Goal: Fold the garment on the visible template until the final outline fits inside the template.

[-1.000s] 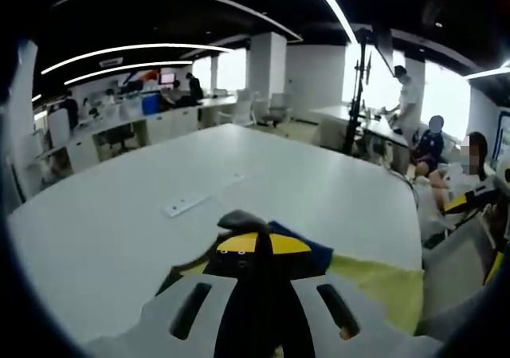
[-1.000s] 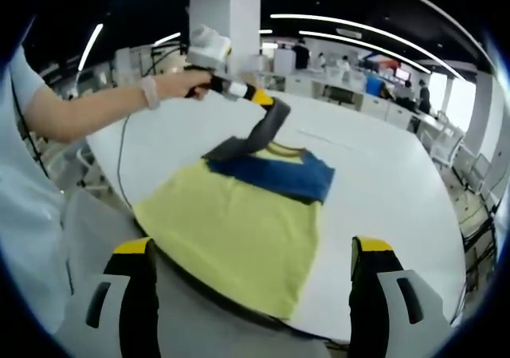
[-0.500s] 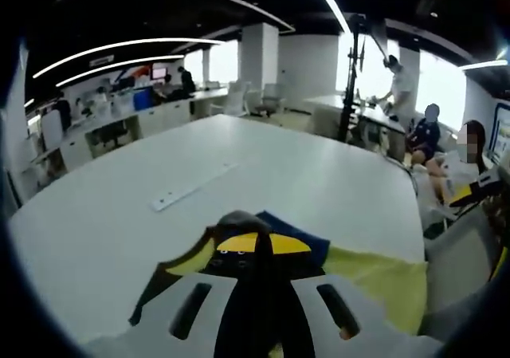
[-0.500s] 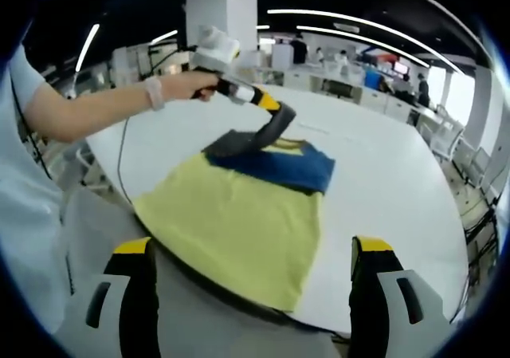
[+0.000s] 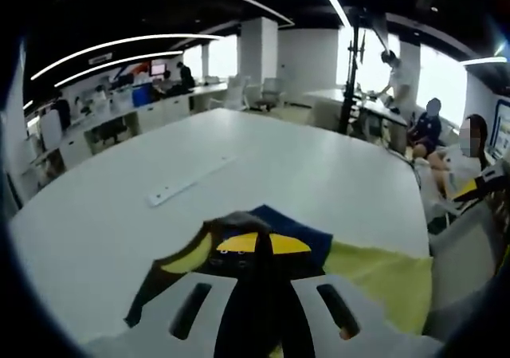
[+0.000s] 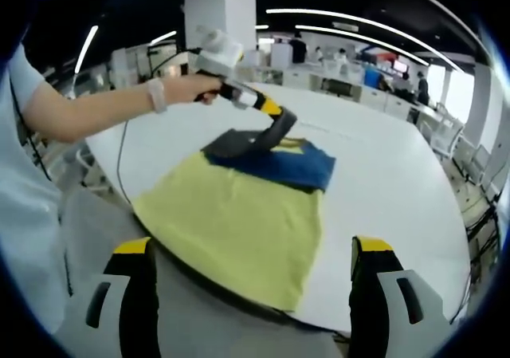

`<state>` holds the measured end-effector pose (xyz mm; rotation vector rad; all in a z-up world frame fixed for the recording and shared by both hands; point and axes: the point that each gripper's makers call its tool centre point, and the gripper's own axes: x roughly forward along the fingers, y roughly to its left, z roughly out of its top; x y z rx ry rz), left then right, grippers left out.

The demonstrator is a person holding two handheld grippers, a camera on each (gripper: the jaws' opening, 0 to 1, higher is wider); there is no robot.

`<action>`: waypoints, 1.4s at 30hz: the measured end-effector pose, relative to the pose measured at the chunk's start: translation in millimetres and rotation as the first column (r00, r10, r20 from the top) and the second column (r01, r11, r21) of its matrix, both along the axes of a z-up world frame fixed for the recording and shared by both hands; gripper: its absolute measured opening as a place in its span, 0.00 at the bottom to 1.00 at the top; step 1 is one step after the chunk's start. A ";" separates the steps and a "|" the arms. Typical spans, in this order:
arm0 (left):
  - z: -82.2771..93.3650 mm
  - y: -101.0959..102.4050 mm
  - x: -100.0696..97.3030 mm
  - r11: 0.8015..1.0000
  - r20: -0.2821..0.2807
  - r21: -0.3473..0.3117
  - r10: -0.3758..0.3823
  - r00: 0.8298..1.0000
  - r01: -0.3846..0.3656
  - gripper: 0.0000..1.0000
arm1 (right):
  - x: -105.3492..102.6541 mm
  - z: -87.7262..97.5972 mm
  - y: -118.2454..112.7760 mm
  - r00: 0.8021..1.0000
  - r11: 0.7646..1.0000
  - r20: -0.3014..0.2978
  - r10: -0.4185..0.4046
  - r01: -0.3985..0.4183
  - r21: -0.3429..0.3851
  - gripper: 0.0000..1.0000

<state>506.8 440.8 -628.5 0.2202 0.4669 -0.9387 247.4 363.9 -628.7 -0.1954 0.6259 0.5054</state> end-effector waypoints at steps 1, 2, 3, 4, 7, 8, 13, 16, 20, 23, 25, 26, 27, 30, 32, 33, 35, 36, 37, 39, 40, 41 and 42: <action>-2.2 -1.8 -0.4 1.000 -0.003 0.001 -0.001 1.000 0.001 0.00 | -0.3 0.0 -0.1 1.000 1.000 0.000 0.000 0.000 0.001 1.00; -4.0 -3.2 -0.6 1.000 -0.004 0.004 -0.002 1.000 0.002 0.00 | -0.7 -0.1 -0.4 1.000 1.000 0.000 -0.001 0.001 0.002 1.00; -5.4 -4.3 -1.0 1.000 -0.006 0.005 -0.003 1.000 0.003 0.00 | -1.1 -0.3 -0.7 1.000 1.000 -0.001 -0.001 0.001 0.001 1.00; -6.8 -5.6 -1.4 1.000 -0.010 0.006 -0.004 1.000 0.004 0.00 | -1.3 -0.4 -0.9 1.000 1.000 -0.001 -0.001 0.001 0.001 1.00; -10.9 -11.8 -3.4 1.000 -0.013 0.013 -0.009 1.000 0.009 0.00 | -2.8 -2.6 -2.1 1.000 1.000 -0.007 -0.003 0.003 0.002 1.00; -12.0 -13.1 -3.8 1.000 -0.014 0.017 -0.012 1.000 0.012 0.00 | -3.1 -3.3 -2.3 1.000 1.000 -0.009 -0.003 0.003 0.001 1.00; -19.1 -18.7 -5.8 0.999 -0.016 0.039 -0.025 1.000 0.026 0.00 | -3.6 -5.0 -2.8 1.000 1.000 -0.011 -0.006 0.006 0.006 1.00; -25.2 -19.0 -5.8 0.998 -0.020 0.057 -0.024 0.999 0.025 0.00 | -3.6 -6.1 -3.5 1.000 1.000 -0.012 -0.009 0.009 0.009 1.00; -31.3 -21.9 -8.1 0.998 -0.034 0.062 -0.028 0.999 0.030 0.00 | -5.0 -8.5 -4.0 1.000 1.000 -0.018 -0.008 0.008 0.006 1.00; -35.0 -23.6 -9.8 0.997 -0.041 0.068 -0.031 0.999 0.034 0.00 | -5.6 -9.3 -4.0 1.000 1.000 -0.020 -0.009 0.009 0.010 1.00; -36.5 -24.5 -10.5 0.997 -0.046 0.069 -0.033 0.998 0.036 0.00 | -6.0 -9.8 -4.2 1.000 1.000 -0.021 -0.009 0.010 0.010 1.00; -37.3 -25.4 -10.7 0.997 -0.048 0.068 -0.034 0.998 0.037 0.00 | -6.3 -10.5 -4.6 1.000 1.000 -0.022 -0.010 0.010 0.008 1.00; -38.0 -25.8 -10.3 0.997 -0.047 0.069 -0.032 0.998 0.035 0.00 | -6.9 -11.3 -5.0 1.000 1.000 -0.026 -0.011 0.011 0.007 1.00; -42.0 -28.1 -10.7 0.997 -0.055 0.073 -0.032 0.998 0.036 0.00 | -7.9 -12.1 -5.7 1.000 1.000 -0.029 -0.013 0.013 0.005 1.00; -44.8 -29.5 -11.6 0.996 -0.063 0.075 -0.034 0.997 0.039 0.00 | -8.3 -12.6 -6.0 0.999 1.000 -0.030 -0.013 0.014 0.006 1.00; -46.9 -30.4 -12.8 0.997 -0.074 0.068 -0.030 0.997 0.035 0.00 | -8.4 -13.1 -6.2 0.999 1.000 -0.031 -0.015 0.016 0.007 1.00; -51.7 -31.8 -13.7 0.997 -0.083 0.068 -0.025 0.996 0.030 0.00 | -7.9 -13.8 -6.3 0.999 1.000 -0.032 -0.019 0.019 0.011 1.00; -53.7 -32.3 -15.0 0.997 -0.092 0.069 -0.026 0.995 0.032 0.00 | -7.6 -13.9 -6.3 0.999 1.000 -0.032 -0.021 0.021 0.013 1.00; -55.5 -33.5 -15.4 0.997 -0.091 0.069 -0.025 0.996 0.031 0.00 | -7.2 -13.9 -6.2 0.999 1.000 -0.032 -0.021 0.022 0.013 1.00; -57.9 -34.7 -16.6 0.997 -0.099 0.070 -0.027 0.995 0.034 0.00 | -6.9 -14.6 -6.6 0.999 1.000 -0.034 -0.023 0.023 0.009 1.00; -59.6 -35.4 -16.9 0.997 -0.103 0.073 -0.026 0.994 0.034 0.00 | -6.8 -15.1 -7.1 0.999 1.000 -0.036 -0.024 0.024 0.006 1.00; -60.4 -35.7 -16.8 0.997 -0.102 0.075 -0.026 0.994 0.034 0.00 | -6.9 -15.9 -7.7 0.999 1.000 -0.038 -0.024 0.024 0.002 1.00; -60.9 -36.0 -16.9 0.997 -0.104 0.075 -0.026 0.994 0.034 0.00 | -7.0 -16.5 -8.0 0.999 1.000 -0.041 -0.024 0.024 0.000 1.00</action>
